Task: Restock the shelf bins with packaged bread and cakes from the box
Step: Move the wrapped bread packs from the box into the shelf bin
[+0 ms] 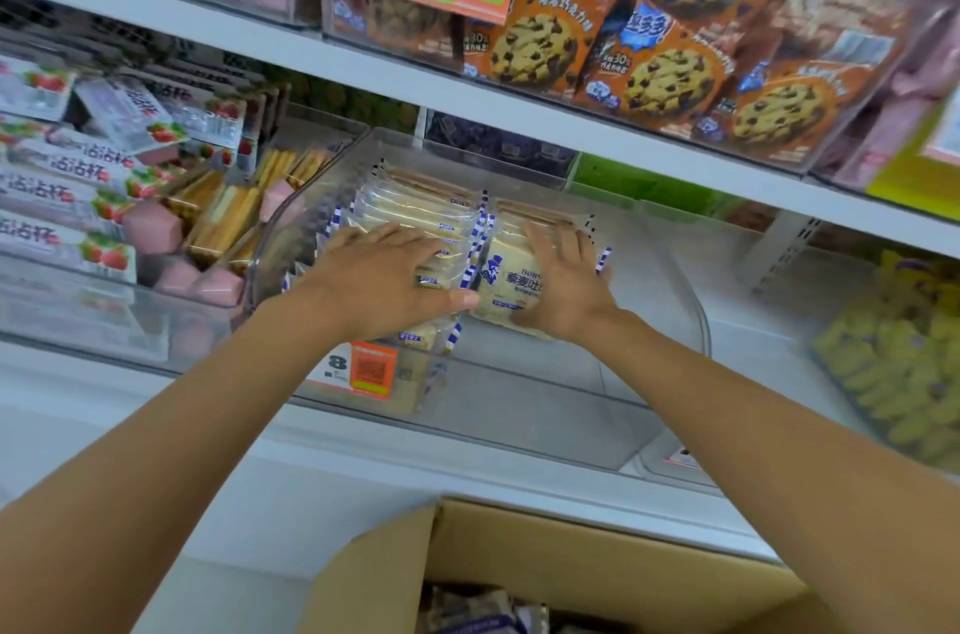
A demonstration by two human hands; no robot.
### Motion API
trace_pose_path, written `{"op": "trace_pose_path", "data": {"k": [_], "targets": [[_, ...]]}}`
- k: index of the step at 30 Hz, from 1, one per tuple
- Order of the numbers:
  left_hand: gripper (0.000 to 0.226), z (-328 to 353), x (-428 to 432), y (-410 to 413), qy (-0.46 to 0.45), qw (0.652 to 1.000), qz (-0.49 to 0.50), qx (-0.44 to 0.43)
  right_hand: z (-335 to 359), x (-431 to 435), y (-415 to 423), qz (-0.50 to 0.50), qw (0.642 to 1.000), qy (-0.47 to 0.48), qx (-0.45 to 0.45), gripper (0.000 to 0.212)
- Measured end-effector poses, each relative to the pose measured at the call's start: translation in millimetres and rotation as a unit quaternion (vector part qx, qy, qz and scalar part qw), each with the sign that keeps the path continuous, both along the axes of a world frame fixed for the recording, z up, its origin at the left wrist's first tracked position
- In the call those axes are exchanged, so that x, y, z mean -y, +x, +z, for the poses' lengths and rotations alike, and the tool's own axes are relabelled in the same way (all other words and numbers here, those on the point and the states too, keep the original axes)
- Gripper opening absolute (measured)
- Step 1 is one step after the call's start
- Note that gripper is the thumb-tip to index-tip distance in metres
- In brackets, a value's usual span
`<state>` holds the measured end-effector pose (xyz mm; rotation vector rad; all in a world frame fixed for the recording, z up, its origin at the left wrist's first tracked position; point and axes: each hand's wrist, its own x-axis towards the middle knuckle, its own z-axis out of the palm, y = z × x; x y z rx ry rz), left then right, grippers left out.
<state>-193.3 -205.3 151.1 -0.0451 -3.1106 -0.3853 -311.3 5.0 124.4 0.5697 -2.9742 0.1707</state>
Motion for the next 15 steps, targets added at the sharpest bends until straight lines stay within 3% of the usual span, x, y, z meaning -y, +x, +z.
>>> {"op": "trace_pose_path", "data": {"k": [3,7,10,12,15], "targets": [[0.093,3.0,-2.2,5.2,0.041,0.998,0.0,-0.042,7.7,-4.0,11.2,0.009,0.998,0.013,-0.057,0.105],[0.079,18.5,-15.3,20.7,0.022,0.993,0.008,-0.115,27.8,-19.9,49.5,0.063,0.996,0.0,-0.07,0.079],[0.039,27.1,-42.2,37.9,0.103,0.979,0.012,-0.177,37.3,-35.4,83.7,0.131,0.979,-0.06,-0.142,0.05],[0.021,25.3,-73.4,66.0,0.163,0.974,-0.001,-0.158,36.3,-55.6,117.5,0.151,0.968,-0.117,-0.161,0.034],[0.02,-8.2,-108.3,106.9,0.183,0.98,-0.015,-0.074,6.0,-93.6,173.5,0.153,0.975,-0.134,-0.091,0.026]]}}
